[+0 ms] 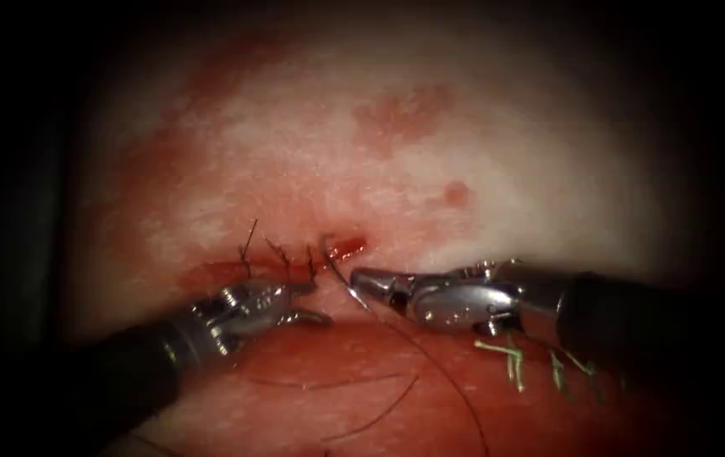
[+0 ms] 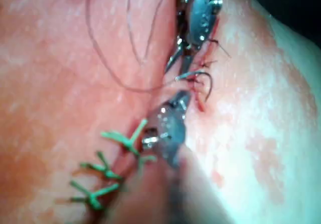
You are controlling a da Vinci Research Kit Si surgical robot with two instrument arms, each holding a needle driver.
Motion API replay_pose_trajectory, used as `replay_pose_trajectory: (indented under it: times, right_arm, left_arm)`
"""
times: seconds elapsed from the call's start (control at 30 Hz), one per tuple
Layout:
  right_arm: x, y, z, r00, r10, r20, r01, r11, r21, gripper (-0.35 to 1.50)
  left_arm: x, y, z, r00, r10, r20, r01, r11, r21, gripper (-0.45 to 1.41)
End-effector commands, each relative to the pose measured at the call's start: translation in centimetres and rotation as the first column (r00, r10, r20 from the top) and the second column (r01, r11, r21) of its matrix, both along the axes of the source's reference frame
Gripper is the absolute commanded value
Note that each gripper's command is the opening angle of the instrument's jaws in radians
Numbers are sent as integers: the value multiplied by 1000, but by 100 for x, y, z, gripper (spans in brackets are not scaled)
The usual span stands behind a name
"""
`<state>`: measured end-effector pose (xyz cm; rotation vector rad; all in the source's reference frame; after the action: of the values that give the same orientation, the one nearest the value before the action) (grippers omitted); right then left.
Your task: Wound Closure
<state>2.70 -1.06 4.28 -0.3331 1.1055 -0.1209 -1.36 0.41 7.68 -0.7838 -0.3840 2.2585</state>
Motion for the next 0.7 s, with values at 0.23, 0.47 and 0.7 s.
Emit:
replay_pose_trajectory:
  times: [0.23,0.47,0.7]
  right_arm:
    - [3,20,-23,991,21,-132,-20,1000,11,-35]
    - [13,43,-27,989,-19,-146,23,1000,20,130]
    - [33,71,-28,972,-160,-171,164,986,11,133]
  left_arm:
    - [-5,2,5,1000,4,-3,-4,1000,2,19]
    - [-5,2,5,1000,4,-3,-4,1000,2,17]
    - [-5,2,5,1000,6,-4,-6,1000,4,17]
